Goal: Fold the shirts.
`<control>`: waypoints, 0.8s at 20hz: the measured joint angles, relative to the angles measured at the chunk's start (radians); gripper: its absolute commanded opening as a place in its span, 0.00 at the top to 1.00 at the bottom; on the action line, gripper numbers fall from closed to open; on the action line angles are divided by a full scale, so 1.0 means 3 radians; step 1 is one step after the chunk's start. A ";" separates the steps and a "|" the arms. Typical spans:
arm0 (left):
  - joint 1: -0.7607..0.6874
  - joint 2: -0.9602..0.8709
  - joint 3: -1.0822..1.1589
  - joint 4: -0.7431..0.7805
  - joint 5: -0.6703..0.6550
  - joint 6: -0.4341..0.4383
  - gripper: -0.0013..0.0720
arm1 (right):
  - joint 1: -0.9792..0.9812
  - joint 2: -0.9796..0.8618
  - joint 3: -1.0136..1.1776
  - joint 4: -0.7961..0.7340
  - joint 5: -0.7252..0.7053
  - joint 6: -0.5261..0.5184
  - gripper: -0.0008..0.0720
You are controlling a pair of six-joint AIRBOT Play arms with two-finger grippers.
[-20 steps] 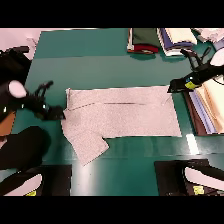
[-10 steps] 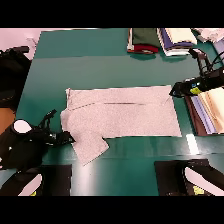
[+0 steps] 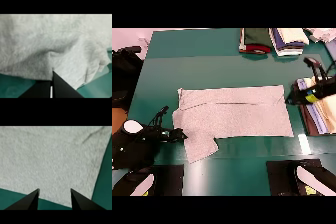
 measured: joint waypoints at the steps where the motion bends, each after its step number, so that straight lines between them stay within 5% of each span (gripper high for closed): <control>1: 0.0001 0.0000 0.0064 0.0028 -0.0052 0.0017 0.95 | -0.0183 0.0048 -0.0187 -0.0022 0.0047 -0.0005 0.26; 4: 0.0001 0.0000 0.0198 0.0088 -0.0165 0.0055 0.96 | -0.0807 0.0159 -0.0804 -0.0046 0.0095 -0.0079 0.20; 11: 0.0001 0.0000 0.0275 0.0128 -0.0252 0.0075 0.95 | -0.1551 0.0140 -0.1728 0.0333 -0.0327 -0.0312 0.31; 15: 0.0000 0.0000 0.0289 0.0172 -0.0267 0.0080 0.96 | -0.1249 -0.0165 -0.1678 0.0477 -0.0479 -0.0361 0.92; 16: 0.0000 0.0000 0.0309 0.0224 -0.0286 0.0079 0.96 | -0.1130 -0.0226 -0.1616 0.0477 -0.0525 -0.0369 0.97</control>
